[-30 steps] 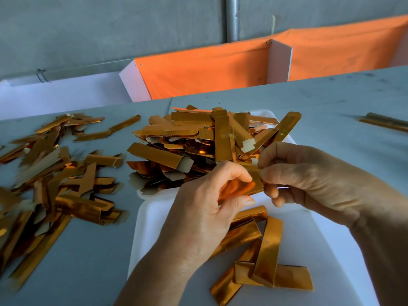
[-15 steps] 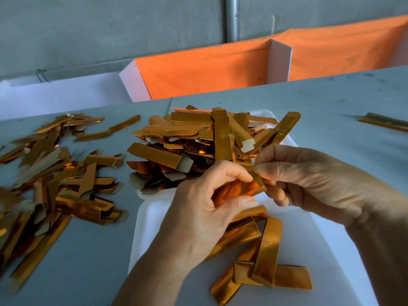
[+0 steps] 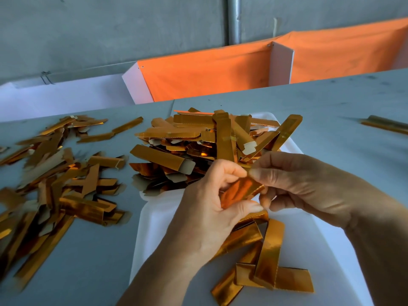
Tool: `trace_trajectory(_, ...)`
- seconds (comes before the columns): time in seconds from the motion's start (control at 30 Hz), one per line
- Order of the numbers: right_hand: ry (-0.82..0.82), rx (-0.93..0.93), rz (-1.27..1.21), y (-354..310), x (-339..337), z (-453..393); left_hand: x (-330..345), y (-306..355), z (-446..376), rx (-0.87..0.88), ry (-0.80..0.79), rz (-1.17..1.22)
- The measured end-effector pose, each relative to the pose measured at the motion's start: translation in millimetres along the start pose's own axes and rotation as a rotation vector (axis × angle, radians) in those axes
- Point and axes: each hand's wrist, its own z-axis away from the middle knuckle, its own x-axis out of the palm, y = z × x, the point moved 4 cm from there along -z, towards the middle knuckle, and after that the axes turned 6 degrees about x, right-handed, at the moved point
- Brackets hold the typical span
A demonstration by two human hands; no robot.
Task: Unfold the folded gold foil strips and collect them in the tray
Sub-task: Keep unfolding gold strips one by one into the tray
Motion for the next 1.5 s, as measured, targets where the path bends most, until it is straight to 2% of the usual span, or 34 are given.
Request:
trace_trajectory(0.1, 0.089, 0.037, 0.106, 1, -9, 0, -4, -5, 0, -0.086, 0.013, 0.064)
trace_trajectory(0.2, 0.175, 0.026, 0.099, 2, -19, 1, -12, -12, 0, -0.185, 0.061, 0.066)
trace_trajectory(0.33, 0.175, 0.034, 0.101, 2, -23, -1, -10, -15, 1, -0.212, 0.054, 0.116)
trace_trajectory(0.4, 0.171, 0.060, 0.105, 3, -24, -1, -11, -16, 1, -0.199, 0.065, 0.056)
trace_trajectory(0.47, 0.205, 0.080, 0.142, 4, -24, -1, -13, -17, 0, -0.167, 0.115, -0.104)
trace_trajectory(0.53, 0.425, -0.003, 0.301, 3, -31, -1, -15, -17, -2, -0.121, 0.201, -0.217)
trace_trajectory(0.6, 0.798, -0.210, 0.513, -5, -39, 2, -15, -15, -3, -0.080, 0.279, -0.293)
trace_trajectory(0.63, 0.886, -0.311, 0.557, -11, -33, 4, -15, -13, -2, -0.069, 0.306, -0.330)
trace_trajectory(0.67, 0.865, -0.376, 0.566, -14, -24, 3, -15, -12, -2, -0.061, 0.326, -0.360)
trace_trajectory(0.7, 0.778, -0.389, 0.587, -14, -12, -1, -15, -11, -2, -0.053, 0.339, -0.383)
trace_trajectory(0.8, 0.539, -0.291, 0.892, -2, 21, -17, -16, -10, -2, -0.051, 0.354, -0.426)
trace_trajectory(0.9, 0.488, -0.171, 1.111, 6, 29, -25, -18, -11, -1, -0.066, 0.365, -0.481)
trace_trajectory(1.03, 0.474, -0.163, 1.268, 12, 39, -30, -16, -15, -1, -0.098, 0.324, -0.467)
trace_trajectory(1.1, 0.513, -0.208, 1.181, 9, 38, -29, -15, -14, -1, -0.098, 0.294, -0.479)
trace_trajectory(1.2, 0.701, -0.467, 0.725, -6, 24, -20, -15, -12, -1, -0.082, 0.291, -0.466)
trace_trajectory(1.3, 0.856, -0.513, 0.454, -11, 7, -13, -16, -8, -1, -0.053, 0.337, -0.424)
trace_trajectory(1.37, 0.857, -0.511, 0.304, -10, -2, -10, -17, -1, 0, 0.025, 0.406, -0.438)
trace_trajectory(1.43, 0.781, -0.507, 0.161, -9, -9, -10, -23, 11, 2, 0.151, 0.538, -0.486)
trace_trajectory(1.5, 0.688, -0.488, 0.132, -9, -10, -11, -26, 19, 4, 0.239, 0.620, -0.558)
